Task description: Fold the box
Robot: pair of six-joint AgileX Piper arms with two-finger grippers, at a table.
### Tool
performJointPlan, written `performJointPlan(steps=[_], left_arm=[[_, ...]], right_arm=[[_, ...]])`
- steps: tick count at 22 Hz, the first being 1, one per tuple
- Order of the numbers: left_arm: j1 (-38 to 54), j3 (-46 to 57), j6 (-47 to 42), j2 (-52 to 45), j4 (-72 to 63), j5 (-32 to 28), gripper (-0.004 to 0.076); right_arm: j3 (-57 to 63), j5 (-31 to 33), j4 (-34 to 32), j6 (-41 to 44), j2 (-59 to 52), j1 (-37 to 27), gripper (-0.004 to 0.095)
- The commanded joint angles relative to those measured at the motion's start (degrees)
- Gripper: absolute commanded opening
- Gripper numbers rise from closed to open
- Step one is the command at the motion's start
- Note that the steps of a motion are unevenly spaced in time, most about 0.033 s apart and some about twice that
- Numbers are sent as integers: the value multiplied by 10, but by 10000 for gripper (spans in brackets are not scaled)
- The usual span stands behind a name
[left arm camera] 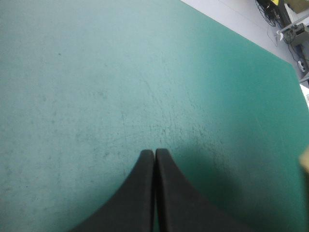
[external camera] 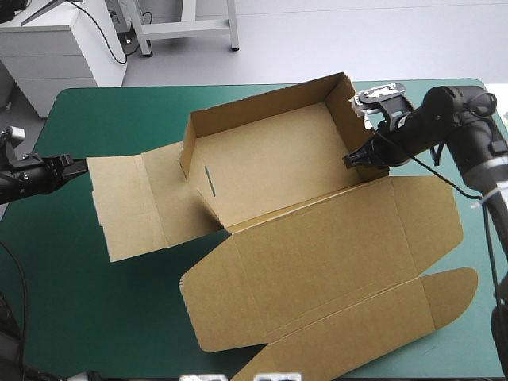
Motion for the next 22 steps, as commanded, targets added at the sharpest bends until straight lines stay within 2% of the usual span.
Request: performJointPlan(steps=[1,5,8,12,14,22], left_arm=[[-19,-14,-4,11,-49,11,-8],[-77,-14,-6,50,-53,12,-9],[-162,-14,-35,62,-66,-14,-9],[-257,-14,-49,35,-59,-42,-9],[-274,-14,-61,5,-57,-42,-9],[-339,-14,-86,-77,-66,-58,-9]], right_arm=[[-17,5,53,-8,-62,-2,-20],[-18,-12,109,-35,-75,-1,-20],[-18,-40,116,-32,-64,-1,-18],[-18,-100,78,-7,-43,-1,-18],[-18,-122,64,-1,-33,-1,-18],[-18,-139,21,27,-1,-1,-18]])
